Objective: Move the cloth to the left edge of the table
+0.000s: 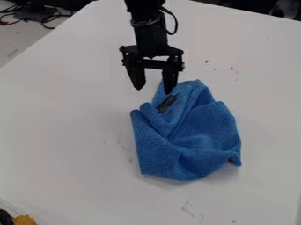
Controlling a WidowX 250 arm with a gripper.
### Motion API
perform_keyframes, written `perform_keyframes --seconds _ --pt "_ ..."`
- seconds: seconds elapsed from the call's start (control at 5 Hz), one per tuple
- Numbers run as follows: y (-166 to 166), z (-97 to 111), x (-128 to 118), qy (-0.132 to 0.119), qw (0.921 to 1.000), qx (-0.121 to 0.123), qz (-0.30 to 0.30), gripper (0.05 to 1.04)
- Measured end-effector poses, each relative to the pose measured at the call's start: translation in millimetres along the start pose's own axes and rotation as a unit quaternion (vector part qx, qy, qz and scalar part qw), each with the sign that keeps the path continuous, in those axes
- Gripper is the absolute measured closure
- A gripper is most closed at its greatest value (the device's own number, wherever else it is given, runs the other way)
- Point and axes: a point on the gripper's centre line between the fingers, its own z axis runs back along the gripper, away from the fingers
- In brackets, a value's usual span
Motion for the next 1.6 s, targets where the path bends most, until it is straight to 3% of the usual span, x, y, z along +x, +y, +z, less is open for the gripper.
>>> perform_keyframes --seconds 0.4,0.6,0.8,1.2,1.6 --pt "-4 -17 10 0.000 0.9997 0.024 -0.005 0.130" --pt "-4 -28 11 0.006 0.9995 0.030 0.000 0.179" --pt "-6 -30 15 -0.007 0.9989 0.045 0.005 0.255" --pt "-4 -39 13 0.001 0.9983 0.055 0.020 0.683" --pt "-12 -51 11 0.016 0.9986 0.045 0.022 0.592"
